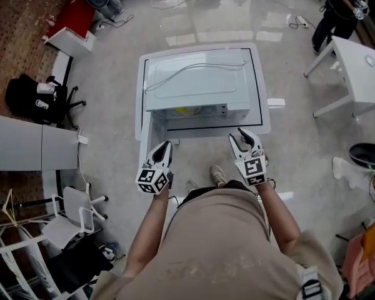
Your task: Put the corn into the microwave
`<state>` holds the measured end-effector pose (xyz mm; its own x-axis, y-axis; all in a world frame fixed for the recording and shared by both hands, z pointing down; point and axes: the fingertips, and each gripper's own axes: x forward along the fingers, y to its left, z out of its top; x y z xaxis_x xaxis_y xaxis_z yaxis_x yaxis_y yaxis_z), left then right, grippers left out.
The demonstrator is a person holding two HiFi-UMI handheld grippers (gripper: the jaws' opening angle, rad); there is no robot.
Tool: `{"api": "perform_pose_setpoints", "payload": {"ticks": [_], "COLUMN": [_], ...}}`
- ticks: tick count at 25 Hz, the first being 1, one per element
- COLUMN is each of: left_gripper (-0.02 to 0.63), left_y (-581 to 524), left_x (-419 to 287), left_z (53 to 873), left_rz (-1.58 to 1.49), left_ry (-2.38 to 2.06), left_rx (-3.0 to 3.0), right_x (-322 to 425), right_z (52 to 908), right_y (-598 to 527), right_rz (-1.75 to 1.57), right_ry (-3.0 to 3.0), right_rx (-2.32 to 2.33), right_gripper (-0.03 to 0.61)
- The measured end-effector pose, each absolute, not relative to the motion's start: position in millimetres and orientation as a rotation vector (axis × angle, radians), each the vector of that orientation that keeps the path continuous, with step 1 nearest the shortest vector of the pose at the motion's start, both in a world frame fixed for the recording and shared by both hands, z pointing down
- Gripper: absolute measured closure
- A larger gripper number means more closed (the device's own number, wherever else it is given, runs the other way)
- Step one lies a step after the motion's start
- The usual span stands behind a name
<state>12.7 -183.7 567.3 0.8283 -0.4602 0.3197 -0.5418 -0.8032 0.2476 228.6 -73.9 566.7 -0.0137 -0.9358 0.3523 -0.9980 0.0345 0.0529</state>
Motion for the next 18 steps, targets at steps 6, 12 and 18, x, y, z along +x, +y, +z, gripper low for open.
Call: {"api": "perform_pose_setpoints", "payload": {"ticks": [6,12,18], "left_gripper": [0.611,0.611,0.611], "left_y": [-187.6,-183.3,-177.7], "left_x": [5.1,0.0,-0.2], "left_z": [559.0,556.4,555.7], "left_rz": [0.309,0.29,0.287], "left_ry": [-0.795,-0.801,-0.794], "left_rx": [2.671,2.658,2.645], "right_x": [221.5,213.1,210.5], "right_z": [563.3,567.2,566.1], "right_y": [-79.0,-81.6,-83.8], "right_rz": [0.339,0.4,0.418], "right_ry": [-2.044,-2.08,-2.099], "right_rx": [1.989,1.976,1.965], "right_gripper": [0.445,0.453,0.457]}}
